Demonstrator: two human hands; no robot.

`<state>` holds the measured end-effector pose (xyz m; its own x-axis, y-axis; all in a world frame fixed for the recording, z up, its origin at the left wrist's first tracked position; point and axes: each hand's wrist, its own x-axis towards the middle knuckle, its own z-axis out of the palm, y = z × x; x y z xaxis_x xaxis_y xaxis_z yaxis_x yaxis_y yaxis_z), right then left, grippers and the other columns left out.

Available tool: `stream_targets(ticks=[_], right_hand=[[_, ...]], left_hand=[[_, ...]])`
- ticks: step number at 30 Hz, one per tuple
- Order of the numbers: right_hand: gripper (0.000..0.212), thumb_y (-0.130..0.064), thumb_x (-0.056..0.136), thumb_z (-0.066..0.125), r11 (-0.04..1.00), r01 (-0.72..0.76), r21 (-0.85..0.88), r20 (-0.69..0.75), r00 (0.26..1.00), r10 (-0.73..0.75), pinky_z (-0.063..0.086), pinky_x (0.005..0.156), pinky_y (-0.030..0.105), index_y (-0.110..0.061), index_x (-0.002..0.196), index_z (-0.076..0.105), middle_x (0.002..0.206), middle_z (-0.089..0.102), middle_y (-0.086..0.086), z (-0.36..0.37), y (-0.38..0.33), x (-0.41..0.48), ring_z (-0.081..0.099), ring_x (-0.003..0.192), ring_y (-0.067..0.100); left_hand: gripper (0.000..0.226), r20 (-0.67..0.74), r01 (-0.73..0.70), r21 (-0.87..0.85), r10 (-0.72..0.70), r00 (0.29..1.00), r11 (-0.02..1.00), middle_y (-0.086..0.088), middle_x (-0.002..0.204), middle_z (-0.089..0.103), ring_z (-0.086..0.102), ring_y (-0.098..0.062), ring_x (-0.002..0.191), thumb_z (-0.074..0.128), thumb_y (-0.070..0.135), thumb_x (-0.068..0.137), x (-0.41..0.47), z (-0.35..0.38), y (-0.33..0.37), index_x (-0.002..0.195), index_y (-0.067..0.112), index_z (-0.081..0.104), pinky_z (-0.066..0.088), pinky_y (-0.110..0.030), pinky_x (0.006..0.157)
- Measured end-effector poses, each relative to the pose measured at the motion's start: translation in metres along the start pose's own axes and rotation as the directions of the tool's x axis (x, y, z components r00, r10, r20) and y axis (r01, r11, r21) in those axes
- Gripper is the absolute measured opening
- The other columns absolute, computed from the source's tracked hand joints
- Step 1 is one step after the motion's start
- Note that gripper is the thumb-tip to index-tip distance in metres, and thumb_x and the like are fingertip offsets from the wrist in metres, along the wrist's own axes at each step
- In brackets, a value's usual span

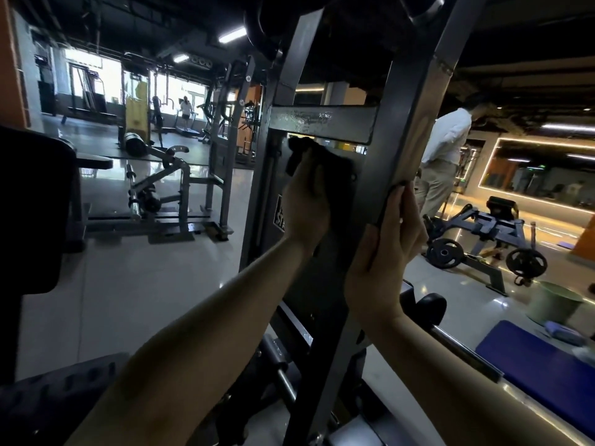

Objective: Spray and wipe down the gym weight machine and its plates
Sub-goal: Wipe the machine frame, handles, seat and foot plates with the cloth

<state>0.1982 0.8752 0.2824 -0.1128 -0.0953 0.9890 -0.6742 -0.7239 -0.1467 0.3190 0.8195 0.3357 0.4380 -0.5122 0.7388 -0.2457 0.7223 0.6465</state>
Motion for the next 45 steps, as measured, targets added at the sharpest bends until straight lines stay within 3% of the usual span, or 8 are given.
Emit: stream_targets(ticks=[5,14,20,28,31,35,39,45], right_hand=[[0.051,-0.005,0.102,0.042,1.0,-0.003,0.011,0.018,1.0,0.003,0.032,0.113,0.051,0.008,0.151,0.034,0.159,0.03,0.026,-0.002,-0.002,0.0,0.032,0.144,0.039],[0.051,-0.001,0.102,0.045,1.0,0.009,0.005,0.039,0.999,-0.009,0.026,0.118,0.044,0.009,0.151,0.034,0.161,0.028,0.024,-0.002,0.002,-0.001,0.027,0.148,0.033],[0.05,-0.004,0.103,0.043,1.0,0.001,0.001,0.021,1.0,-0.001,0.028,0.117,0.046,0.009,0.15,0.035,0.159,0.03,0.026,-0.002,-0.002,0.002,0.03,0.146,0.037],[0.05,-0.005,0.103,0.044,1.0,-0.01,-0.011,0.034,0.999,0.01,0.032,0.111,0.054,0.007,0.151,0.036,0.159,0.032,0.024,-0.003,-0.004,0.001,0.034,0.143,0.039],[0.05,-0.002,0.103,0.045,0.999,-0.034,-0.006,0.031,0.999,0.034,0.032,0.112,0.052,0.005,0.152,0.036,0.16,0.032,0.022,-0.005,-0.008,0.001,0.036,0.141,0.038],[0.051,-0.004,0.105,0.045,0.996,-0.085,0.0,0.054,0.995,0.085,0.03,0.114,0.055,0.001,0.155,0.034,0.162,0.03,0.02,-0.007,-0.014,0.002,0.033,0.143,0.038],[0.055,-0.01,0.104,0.044,0.996,-0.092,-0.012,0.109,0.99,0.093,0.03,0.114,0.056,0.0,0.156,0.032,0.164,0.027,0.018,-0.013,-0.013,0.001,0.03,0.145,0.038],[0.069,-0.002,0.095,0.058,0.999,-0.048,-0.009,0.223,0.974,0.049,0.029,0.116,0.051,-0.002,0.158,0.029,0.167,0.022,0.015,-0.03,-0.011,0.004,0.026,0.148,0.034]], left_hand=[[0.043,0.215,-0.231,-0.14,0.257,0.942,0.963,-0.001,0.15,0.053,0.049,-0.009,0.139,0.045,0.01,0.107,-0.066,-0.015,-0.007,0.15,0.007,0.047,0.042,-0.033,0.114],[0.043,0.115,-0.096,0.099,0.084,0.99,0.99,-0.003,0.143,0.059,0.047,0.008,0.124,0.052,0.019,0.105,0.019,-0.012,-0.022,0.146,0.007,0.052,0.038,-0.004,0.101],[0.047,0.336,-0.202,-0.091,0.221,0.916,0.975,-0.002,0.155,0.048,0.045,-0.016,0.144,0.049,0.006,0.104,-0.074,-0.03,-0.027,0.151,0.006,0.045,0.04,-0.044,0.117],[0.06,0.431,0.039,0.193,-0.12,0.895,0.98,0.011,0.156,0.046,0.051,-0.009,0.138,0.048,0.019,0.106,-0.197,-0.08,-0.103,0.154,0.05,0.029,0.05,-0.042,0.109],[0.059,0.418,0.163,0.239,-0.253,0.872,0.957,0.019,0.153,0.046,0.046,0.003,0.137,0.052,0.015,0.105,-0.219,-0.094,-0.111,0.152,0.046,0.034,0.047,-0.038,0.112],[0.038,0.26,0.376,0.127,-0.396,0.881,0.918,0.009,0.124,0.07,0.069,-0.02,0.114,0.047,0.028,0.108,-0.184,-0.069,-0.069,0.144,0.037,0.053,0.06,-0.031,0.091],[0.034,0.193,0.206,-0.085,-0.187,0.963,0.975,-0.001,0.127,0.068,0.063,-0.019,0.122,0.043,0.034,0.11,-0.125,-0.04,-0.011,0.137,0.022,0.059,0.053,-0.044,0.103],[0.044,0.174,-0.059,-0.014,0.06,0.983,0.998,0.001,0.15,0.053,0.046,-0.001,0.138,0.049,0.013,0.106,-0.064,-0.023,0.0,0.15,0.012,0.048,0.038,-0.023,0.116]])
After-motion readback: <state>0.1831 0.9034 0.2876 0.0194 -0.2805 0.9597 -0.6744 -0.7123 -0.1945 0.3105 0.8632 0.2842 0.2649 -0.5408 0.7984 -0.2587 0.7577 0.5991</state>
